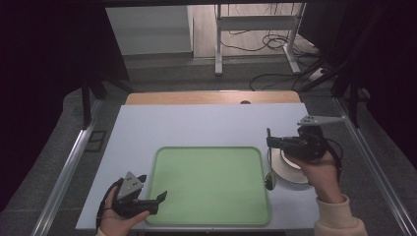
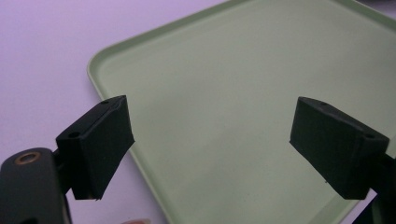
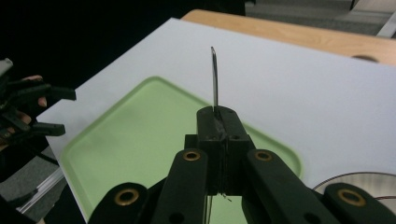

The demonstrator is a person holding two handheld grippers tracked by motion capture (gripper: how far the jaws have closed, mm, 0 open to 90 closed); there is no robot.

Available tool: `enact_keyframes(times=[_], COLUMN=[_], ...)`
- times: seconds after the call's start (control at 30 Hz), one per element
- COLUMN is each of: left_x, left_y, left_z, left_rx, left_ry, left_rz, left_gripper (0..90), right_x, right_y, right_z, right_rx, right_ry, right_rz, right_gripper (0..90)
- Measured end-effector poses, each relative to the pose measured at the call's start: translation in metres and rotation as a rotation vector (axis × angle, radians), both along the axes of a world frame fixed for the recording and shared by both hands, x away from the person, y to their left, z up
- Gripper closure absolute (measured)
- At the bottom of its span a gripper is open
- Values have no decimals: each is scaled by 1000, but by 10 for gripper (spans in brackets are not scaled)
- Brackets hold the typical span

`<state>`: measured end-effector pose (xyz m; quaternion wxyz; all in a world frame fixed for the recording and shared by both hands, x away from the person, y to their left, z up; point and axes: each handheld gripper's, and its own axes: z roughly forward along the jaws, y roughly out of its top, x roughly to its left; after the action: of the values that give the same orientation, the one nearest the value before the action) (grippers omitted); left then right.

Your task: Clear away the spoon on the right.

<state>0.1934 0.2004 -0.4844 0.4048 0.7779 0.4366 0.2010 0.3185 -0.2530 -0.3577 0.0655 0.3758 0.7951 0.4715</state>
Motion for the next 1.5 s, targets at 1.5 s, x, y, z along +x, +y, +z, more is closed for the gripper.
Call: enact_keyframes(times=[1.5], left_x=[0], left_y=[-1], left_z=[-1], left_rx=[3], left_ry=[6], left_rz=[-8], left_gripper=[125], right_x=[34], right_y=[43], right_z=[-121], right_rx=[-166], right_ry=[383], right_rz=[-126], right_gripper=[824])
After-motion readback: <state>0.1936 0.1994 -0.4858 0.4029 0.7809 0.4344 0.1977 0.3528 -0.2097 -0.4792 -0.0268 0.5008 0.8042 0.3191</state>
